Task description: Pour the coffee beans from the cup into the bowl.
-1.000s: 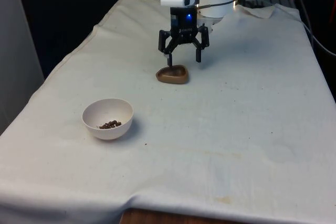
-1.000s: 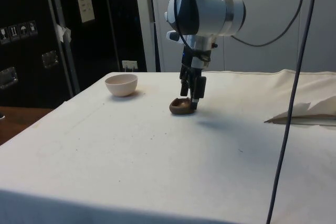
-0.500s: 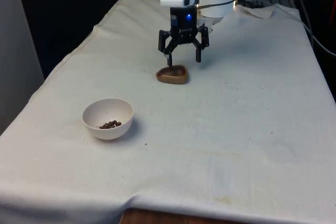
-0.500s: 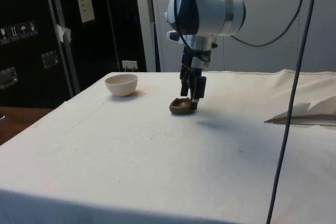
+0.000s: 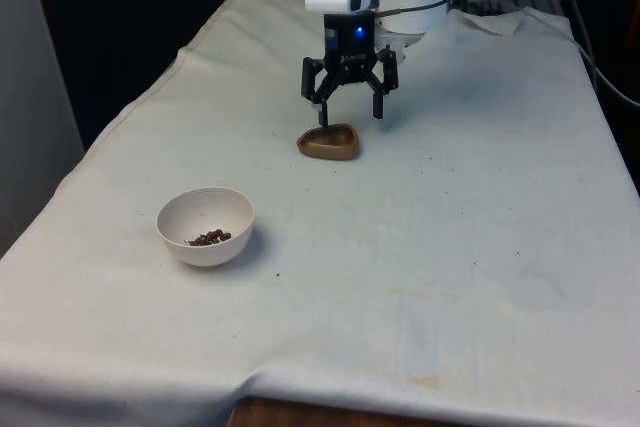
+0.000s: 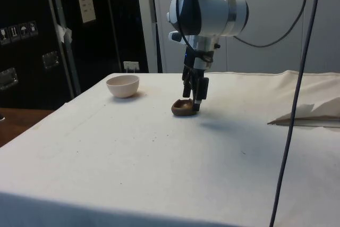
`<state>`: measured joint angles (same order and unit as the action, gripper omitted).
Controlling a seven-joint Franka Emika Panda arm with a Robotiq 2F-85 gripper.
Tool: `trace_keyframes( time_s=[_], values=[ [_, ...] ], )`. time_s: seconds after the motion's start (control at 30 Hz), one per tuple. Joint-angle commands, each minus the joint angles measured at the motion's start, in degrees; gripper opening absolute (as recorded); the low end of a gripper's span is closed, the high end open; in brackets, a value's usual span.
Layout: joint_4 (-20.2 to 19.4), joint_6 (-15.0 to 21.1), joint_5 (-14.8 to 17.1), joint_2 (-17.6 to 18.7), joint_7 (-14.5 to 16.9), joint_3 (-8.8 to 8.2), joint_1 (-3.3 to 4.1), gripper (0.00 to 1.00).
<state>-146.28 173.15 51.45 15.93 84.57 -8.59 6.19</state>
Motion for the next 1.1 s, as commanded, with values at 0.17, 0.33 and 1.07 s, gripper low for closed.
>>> trace_keyframes(
  time_s=[0.17,0.33,1.07],
  values=[
    [-0.1,0.2,-0.2,-0.1,-0.1,-0.06,0.11,1.0],
    [-0.2,0.1,-0.5,-0.7,-0.3,-0.34,0.23,1.0],
    [0.6,0.2,-1.8,-4.9,-0.7,-0.74,0.11,1.0]
  ],
)
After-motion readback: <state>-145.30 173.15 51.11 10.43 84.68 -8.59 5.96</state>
